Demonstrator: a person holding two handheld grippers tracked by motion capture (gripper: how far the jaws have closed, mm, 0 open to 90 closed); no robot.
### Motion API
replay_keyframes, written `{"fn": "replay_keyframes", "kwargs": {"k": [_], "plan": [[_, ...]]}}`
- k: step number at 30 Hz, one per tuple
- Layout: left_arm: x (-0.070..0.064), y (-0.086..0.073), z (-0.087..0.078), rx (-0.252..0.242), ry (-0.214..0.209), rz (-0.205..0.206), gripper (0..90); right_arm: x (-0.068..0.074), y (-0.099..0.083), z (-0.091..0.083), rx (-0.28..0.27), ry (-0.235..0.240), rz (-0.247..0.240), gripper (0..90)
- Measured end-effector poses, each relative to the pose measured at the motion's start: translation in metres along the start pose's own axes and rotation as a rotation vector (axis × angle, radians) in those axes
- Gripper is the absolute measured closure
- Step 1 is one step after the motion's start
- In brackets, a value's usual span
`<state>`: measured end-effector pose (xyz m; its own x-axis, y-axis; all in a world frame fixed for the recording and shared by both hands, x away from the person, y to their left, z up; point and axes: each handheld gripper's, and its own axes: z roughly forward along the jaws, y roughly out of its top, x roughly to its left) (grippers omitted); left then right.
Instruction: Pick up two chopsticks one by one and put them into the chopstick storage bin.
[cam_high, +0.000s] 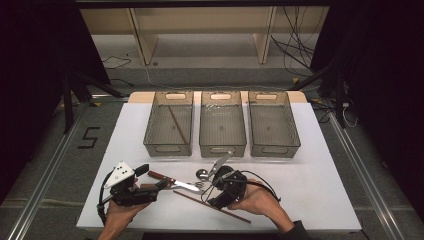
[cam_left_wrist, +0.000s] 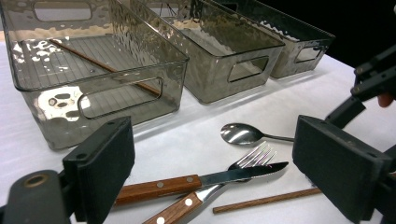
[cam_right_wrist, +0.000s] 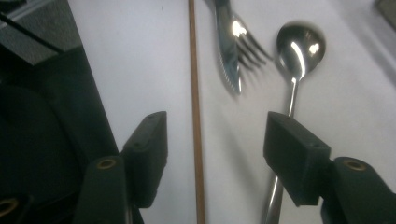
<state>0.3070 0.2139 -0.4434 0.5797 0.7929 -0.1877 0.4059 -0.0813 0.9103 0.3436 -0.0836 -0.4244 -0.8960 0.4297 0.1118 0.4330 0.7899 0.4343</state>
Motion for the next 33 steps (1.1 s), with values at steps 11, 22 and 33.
{"fn": "replay_keyframes", "kwargs": {"k": [11,22,33], "plan": [[0.000,0.000,0.000,0.000,-0.001,0.001,12.6,0.008,-0.008,0.016,0.133,0.002,-0.037,57.8],[0.000,0.000,0.000,0.001,-0.002,0.000,12.5,0.010,-0.013,0.026,0.210,-0.018,-0.060,68.8],[0.000,0.000,0.000,0.001,-0.005,-0.001,12.5,0.015,-0.014,0.033,0.259,-0.073,-0.093,76.2]]}}
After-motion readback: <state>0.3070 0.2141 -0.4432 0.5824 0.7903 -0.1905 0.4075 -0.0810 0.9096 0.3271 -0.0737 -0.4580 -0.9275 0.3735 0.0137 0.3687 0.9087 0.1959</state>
